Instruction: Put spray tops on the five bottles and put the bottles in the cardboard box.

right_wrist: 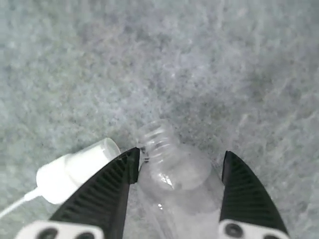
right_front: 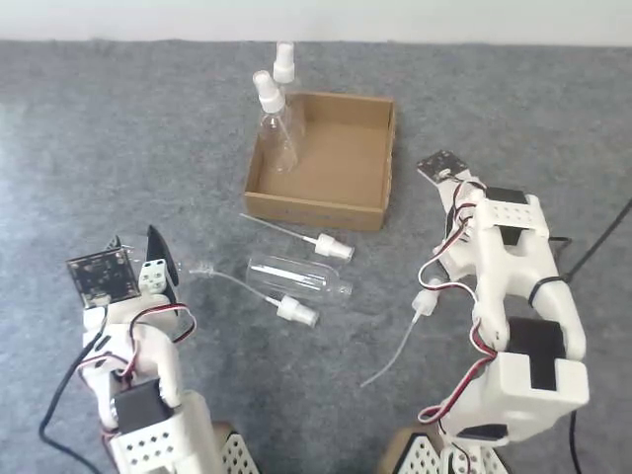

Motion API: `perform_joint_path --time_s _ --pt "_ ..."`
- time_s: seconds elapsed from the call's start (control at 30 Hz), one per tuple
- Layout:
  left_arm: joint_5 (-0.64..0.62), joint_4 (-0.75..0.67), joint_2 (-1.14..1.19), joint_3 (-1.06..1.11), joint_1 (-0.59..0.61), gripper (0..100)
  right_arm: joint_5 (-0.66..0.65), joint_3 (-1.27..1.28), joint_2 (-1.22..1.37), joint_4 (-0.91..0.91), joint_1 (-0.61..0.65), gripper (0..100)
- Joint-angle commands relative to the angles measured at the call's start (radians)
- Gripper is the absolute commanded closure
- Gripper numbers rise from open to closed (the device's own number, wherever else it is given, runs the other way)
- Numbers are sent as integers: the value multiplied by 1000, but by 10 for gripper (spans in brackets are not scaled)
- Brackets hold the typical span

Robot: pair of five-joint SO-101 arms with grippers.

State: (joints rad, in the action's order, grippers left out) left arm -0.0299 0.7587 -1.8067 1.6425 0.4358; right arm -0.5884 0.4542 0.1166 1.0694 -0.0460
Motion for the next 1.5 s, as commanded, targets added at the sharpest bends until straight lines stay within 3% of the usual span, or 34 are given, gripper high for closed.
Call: perform_joint_path --time_s 0.0,0.33,0.57,1.1,1.47 --pt "-8 -32 -17 -10 8 848 58 -18 -22 -2 4 801" --pt "-8 -32 -17 -10 8 848 100 -21 -22 24 10 794" --pt "-8 -32 -17 -10 8 848 54 -133 -13 222 22 648" --pt "-8 -32 -17 -10 9 848 -233 -64 -12 251 27 647" --pt "-8 -32 -17 -10 9 848 -264 -55 -12 251 12 648"
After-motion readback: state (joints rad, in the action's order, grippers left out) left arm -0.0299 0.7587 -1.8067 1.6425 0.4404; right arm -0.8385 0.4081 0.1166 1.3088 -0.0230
